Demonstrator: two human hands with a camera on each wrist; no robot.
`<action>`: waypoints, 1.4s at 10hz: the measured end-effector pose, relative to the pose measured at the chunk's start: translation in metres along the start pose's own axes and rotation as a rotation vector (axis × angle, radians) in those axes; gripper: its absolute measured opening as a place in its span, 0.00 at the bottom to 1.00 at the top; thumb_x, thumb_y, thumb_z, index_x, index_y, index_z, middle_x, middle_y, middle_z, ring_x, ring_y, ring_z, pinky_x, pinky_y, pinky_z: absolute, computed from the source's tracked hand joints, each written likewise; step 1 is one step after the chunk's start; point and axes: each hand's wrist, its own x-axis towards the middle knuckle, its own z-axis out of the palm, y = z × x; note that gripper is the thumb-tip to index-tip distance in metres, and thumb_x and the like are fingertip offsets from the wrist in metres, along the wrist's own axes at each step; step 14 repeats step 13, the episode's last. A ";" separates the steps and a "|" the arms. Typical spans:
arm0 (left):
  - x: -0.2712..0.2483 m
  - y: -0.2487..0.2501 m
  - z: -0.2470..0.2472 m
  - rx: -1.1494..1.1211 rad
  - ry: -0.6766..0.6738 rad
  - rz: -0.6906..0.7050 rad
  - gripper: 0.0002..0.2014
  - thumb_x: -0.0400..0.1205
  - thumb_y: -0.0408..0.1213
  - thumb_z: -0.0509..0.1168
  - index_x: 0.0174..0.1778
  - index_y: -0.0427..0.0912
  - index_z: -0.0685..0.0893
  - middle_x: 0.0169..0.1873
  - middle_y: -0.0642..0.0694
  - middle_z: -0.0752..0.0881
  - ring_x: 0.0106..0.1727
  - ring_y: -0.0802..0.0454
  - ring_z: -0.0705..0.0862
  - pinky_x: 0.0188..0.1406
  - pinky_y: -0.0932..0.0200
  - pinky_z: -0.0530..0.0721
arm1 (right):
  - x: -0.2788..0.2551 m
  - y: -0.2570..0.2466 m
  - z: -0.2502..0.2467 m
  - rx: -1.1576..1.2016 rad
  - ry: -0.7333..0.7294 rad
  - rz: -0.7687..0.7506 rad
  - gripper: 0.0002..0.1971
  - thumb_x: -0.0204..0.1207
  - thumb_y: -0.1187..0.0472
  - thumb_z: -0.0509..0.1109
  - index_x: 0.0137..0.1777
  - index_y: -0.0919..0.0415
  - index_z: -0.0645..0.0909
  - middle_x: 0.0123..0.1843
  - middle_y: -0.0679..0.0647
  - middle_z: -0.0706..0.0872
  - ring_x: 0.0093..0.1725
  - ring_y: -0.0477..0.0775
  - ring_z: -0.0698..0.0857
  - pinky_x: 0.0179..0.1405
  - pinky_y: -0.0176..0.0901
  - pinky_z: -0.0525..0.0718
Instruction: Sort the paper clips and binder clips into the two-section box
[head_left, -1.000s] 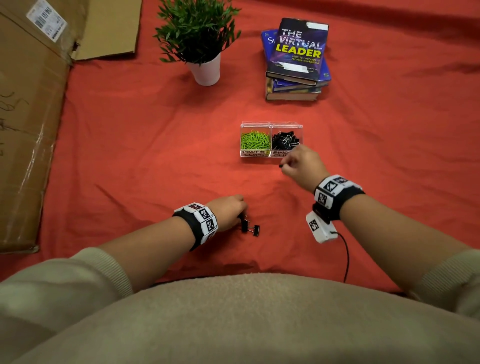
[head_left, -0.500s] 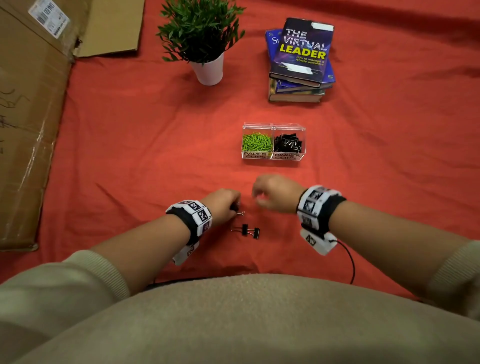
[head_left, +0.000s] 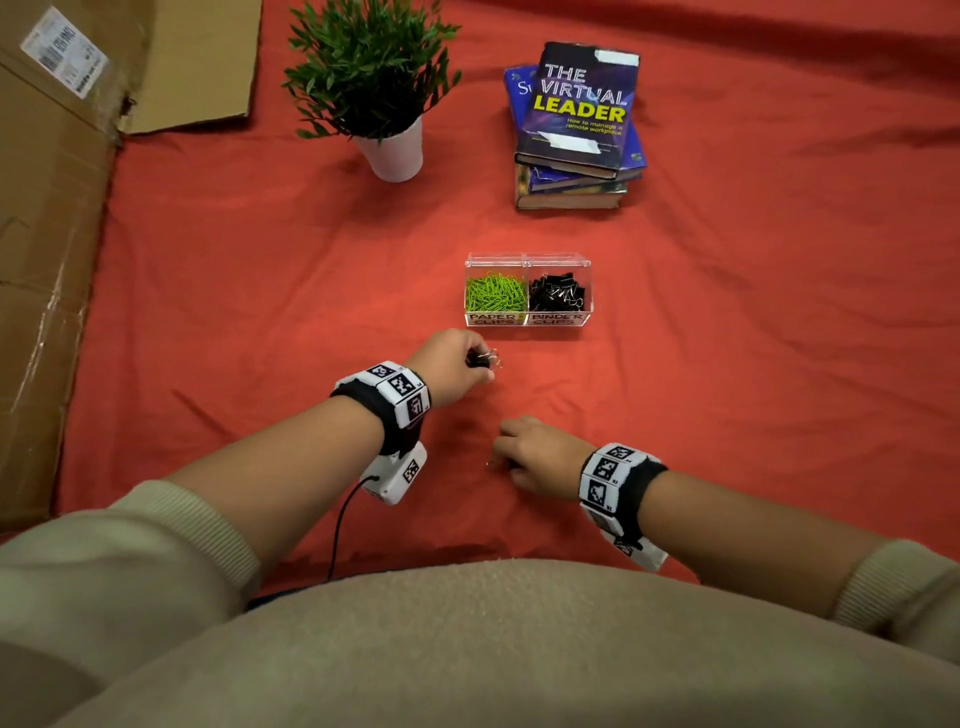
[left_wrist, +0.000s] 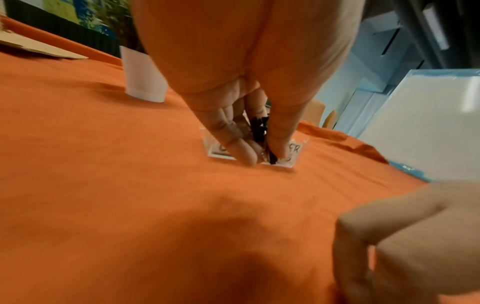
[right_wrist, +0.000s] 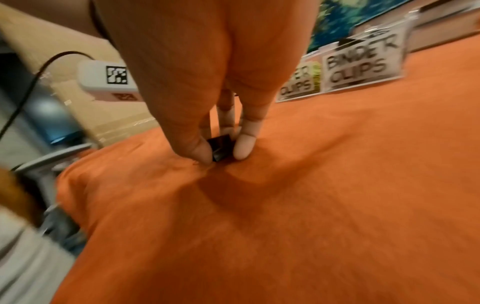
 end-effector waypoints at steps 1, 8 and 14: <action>0.018 0.025 -0.003 0.000 0.036 0.040 0.07 0.75 0.36 0.74 0.46 0.40 0.88 0.46 0.43 0.89 0.48 0.49 0.85 0.48 0.61 0.79 | -0.006 0.024 -0.014 0.227 0.193 0.154 0.09 0.66 0.65 0.70 0.47 0.64 0.83 0.48 0.62 0.81 0.51 0.65 0.82 0.54 0.50 0.78; 0.087 0.071 0.009 0.192 0.186 0.111 0.13 0.80 0.36 0.67 0.57 0.35 0.82 0.58 0.38 0.79 0.60 0.40 0.80 0.62 0.50 0.77 | 0.029 0.099 -0.130 0.369 0.660 0.552 0.08 0.72 0.61 0.73 0.47 0.65 0.84 0.43 0.56 0.84 0.44 0.54 0.79 0.43 0.40 0.73; 0.084 0.063 0.017 0.193 0.267 0.165 0.09 0.78 0.27 0.64 0.50 0.33 0.86 0.54 0.38 0.79 0.62 0.40 0.75 0.63 0.56 0.71 | 0.028 0.111 -0.119 0.033 0.645 0.426 0.12 0.78 0.57 0.67 0.56 0.60 0.87 0.57 0.59 0.81 0.58 0.63 0.72 0.60 0.47 0.72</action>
